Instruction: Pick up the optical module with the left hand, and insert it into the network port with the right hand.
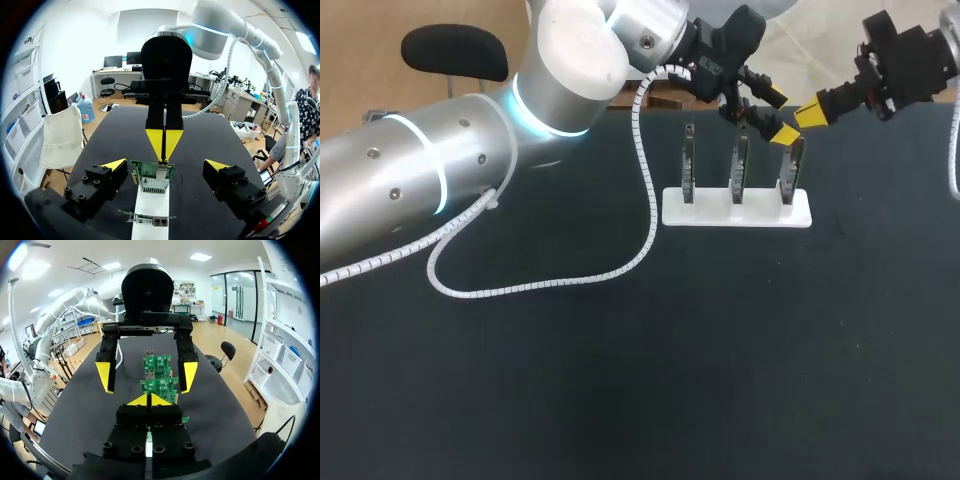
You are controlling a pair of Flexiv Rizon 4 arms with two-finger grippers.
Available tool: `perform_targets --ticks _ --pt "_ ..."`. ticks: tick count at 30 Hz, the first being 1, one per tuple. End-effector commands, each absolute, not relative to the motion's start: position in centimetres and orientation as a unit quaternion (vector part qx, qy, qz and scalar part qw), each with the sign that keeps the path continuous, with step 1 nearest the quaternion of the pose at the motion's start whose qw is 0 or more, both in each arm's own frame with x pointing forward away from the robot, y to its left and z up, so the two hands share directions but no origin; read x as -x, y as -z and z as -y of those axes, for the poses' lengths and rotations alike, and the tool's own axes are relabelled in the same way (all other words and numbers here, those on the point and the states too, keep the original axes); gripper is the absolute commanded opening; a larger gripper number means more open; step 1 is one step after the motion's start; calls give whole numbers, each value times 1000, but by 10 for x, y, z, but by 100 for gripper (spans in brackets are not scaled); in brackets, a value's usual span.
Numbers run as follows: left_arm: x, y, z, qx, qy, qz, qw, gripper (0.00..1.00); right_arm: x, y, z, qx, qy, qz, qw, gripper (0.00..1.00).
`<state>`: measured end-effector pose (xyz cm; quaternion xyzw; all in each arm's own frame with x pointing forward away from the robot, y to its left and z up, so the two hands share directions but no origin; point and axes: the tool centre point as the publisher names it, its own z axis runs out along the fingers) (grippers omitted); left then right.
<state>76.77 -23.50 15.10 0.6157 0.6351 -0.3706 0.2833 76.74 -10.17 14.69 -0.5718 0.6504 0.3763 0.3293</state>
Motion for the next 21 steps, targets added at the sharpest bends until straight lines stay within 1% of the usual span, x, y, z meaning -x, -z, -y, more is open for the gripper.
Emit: perform_targets --ticks 1,21 --pt "-766 -150 234 -615 370 -635 286 100 -769 -143 101 571 -378 -650 328 0" --pt "-766 -150 234 -615 370 -635 286 100 -767 -138 102 567 -383 -654 324 0"
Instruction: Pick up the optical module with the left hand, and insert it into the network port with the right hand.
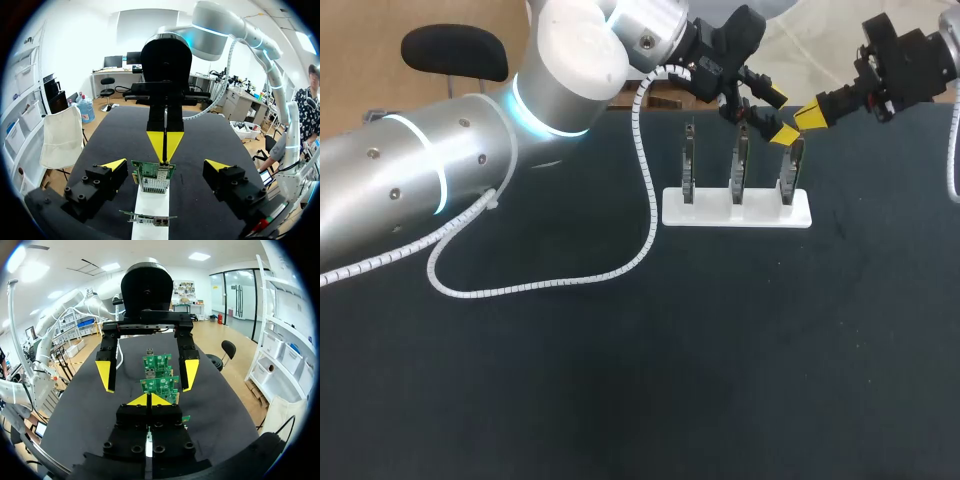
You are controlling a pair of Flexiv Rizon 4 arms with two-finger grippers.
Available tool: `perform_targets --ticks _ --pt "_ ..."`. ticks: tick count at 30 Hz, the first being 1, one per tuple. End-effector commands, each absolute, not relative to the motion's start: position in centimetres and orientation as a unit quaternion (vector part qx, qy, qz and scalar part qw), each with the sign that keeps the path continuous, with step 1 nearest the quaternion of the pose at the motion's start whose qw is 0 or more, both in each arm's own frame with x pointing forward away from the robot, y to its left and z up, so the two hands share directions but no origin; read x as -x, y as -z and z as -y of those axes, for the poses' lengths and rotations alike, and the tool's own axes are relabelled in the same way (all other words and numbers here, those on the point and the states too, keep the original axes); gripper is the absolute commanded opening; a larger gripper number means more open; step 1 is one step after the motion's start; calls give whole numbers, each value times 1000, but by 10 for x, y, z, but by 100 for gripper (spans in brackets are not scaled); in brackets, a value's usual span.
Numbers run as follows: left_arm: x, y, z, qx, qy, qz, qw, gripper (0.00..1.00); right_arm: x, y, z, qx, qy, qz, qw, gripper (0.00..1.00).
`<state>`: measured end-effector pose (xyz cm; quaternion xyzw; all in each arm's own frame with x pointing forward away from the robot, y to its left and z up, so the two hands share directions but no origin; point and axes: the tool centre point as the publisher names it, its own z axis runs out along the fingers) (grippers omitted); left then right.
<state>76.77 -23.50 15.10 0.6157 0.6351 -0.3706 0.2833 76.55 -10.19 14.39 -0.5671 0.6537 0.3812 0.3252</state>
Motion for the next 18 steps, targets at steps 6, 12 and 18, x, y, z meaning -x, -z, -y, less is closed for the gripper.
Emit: perform_targets --ticks 6,12,18 --pt "-766 -150 234 -615 370 -635 286 100 -767 -136 102 566 -384 -654 322 0" --pt "-766 -150 234 -615 370 -635 286 100 -767 -136 101 566 -385 -654 322 0" --pt "-766 -150 234 -615 370 -635 286 100 -767 -135 100 566 -385 -654 321 0"
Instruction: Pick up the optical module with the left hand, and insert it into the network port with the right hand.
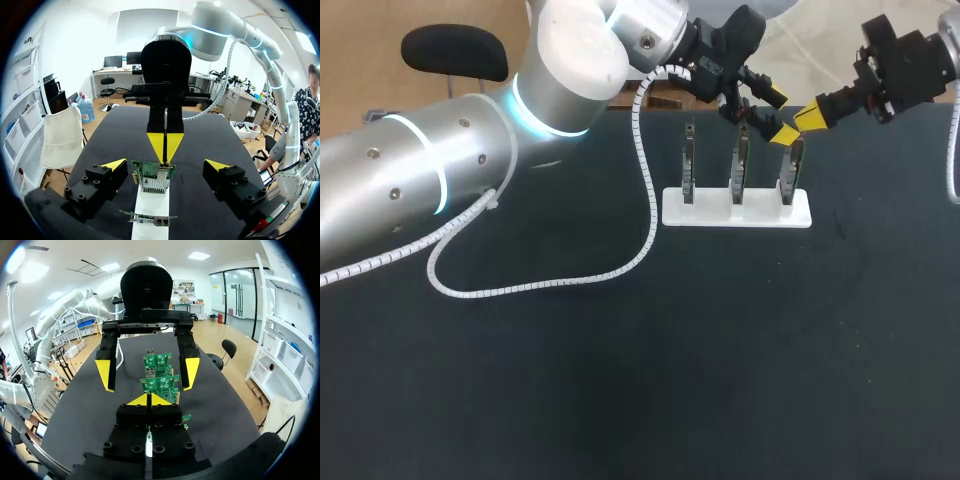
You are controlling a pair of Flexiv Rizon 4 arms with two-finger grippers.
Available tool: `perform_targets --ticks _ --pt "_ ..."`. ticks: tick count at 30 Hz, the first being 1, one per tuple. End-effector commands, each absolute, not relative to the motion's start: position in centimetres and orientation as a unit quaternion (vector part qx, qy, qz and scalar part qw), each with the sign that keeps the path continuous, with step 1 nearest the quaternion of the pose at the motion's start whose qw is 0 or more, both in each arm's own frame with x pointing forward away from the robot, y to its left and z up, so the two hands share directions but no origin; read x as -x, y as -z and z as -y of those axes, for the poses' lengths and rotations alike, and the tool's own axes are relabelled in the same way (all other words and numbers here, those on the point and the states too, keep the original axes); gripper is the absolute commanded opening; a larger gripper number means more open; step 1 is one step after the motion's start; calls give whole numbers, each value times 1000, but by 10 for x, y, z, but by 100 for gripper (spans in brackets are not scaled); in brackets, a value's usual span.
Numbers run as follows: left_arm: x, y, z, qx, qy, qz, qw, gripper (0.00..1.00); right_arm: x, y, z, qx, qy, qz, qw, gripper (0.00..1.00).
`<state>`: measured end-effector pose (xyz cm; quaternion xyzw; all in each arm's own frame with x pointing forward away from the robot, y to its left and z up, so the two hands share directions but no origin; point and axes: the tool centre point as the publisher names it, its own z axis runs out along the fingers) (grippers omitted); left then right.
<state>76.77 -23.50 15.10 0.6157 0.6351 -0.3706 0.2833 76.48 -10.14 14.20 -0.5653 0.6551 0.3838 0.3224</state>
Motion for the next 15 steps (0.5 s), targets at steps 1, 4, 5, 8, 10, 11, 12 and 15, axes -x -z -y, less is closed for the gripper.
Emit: perform_targets --ticks 1,4,5,8,10,11,12,15 --pt "-766 -150 234 -615 370 -635 286 100 -767 -134 100 566 -386 -655 320 0" --pt "-766 -150 234 -615 370 -635 286 100 -767 -134 100 565 -386 -655 320 0" --pt "-766 -150 234 -615 370 -635 286 100 -767 -134 100 565 -386 -655 319 0" --pt "-766 -150 234 -615 370 -635 286 100 -767 -133 100 565 -387 -655 319 0" --pt "-766 -150 234 -615 370 -635 286 100 -767 -134 100 563 -389 -655 322 0" --pt "-766 -150 234 -615 370 -635 286 100 -768 -135 100 562 -390 -654 323 0" --pt "-766 -150 234 -615 370 -635 286 100 -768 -137 100 562 -390 -653 324 0" --pt "-766 -150 234 -615 370 -635 286 100 -768 -142 99 556 -394 -650 335 0"
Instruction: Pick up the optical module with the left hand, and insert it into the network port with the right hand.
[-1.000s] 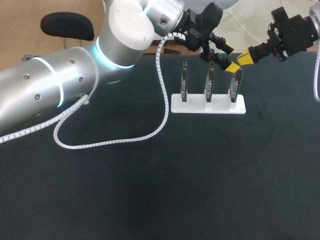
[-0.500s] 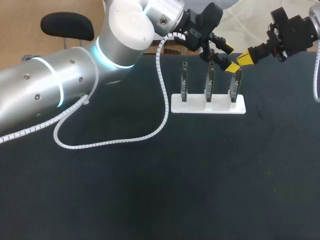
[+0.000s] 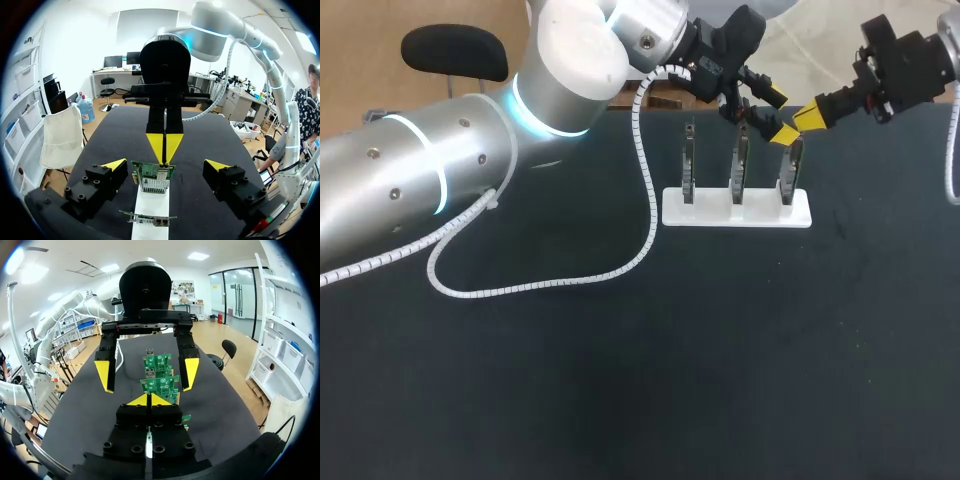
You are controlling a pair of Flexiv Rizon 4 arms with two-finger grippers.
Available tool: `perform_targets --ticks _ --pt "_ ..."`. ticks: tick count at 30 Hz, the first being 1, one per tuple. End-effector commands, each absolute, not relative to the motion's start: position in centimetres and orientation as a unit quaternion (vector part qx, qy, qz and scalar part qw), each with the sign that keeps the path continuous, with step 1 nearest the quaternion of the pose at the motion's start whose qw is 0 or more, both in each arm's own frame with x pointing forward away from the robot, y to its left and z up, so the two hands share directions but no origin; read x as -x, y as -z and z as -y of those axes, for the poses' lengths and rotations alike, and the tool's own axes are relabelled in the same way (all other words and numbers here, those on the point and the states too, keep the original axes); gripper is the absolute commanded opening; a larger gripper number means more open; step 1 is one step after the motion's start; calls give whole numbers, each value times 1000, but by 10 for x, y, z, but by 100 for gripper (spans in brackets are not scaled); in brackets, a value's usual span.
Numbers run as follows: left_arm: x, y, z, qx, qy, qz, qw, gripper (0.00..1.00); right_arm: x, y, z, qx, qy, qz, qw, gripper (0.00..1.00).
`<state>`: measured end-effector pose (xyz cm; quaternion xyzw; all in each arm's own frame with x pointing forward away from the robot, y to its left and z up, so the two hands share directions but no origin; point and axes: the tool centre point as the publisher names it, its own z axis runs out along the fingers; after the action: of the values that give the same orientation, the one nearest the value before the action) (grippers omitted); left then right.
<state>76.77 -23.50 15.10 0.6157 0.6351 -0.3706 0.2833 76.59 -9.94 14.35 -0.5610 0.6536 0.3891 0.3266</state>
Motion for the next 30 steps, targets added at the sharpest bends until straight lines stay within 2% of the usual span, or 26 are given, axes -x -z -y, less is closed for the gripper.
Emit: perform_targets --ticks 1,22,30 --pt "-766 -150 234 -615 370 -635 286 100 -769 -144 99 554 -394 -650 340 0" --pt "-772 -160 234 -618 360 -632 298 100 -779 -166 108 551 -375 -647 371 0" --pt "-786 -197 215 -611 321 -630 355 100 -784 -179 112 542 -369 -643 397 0"
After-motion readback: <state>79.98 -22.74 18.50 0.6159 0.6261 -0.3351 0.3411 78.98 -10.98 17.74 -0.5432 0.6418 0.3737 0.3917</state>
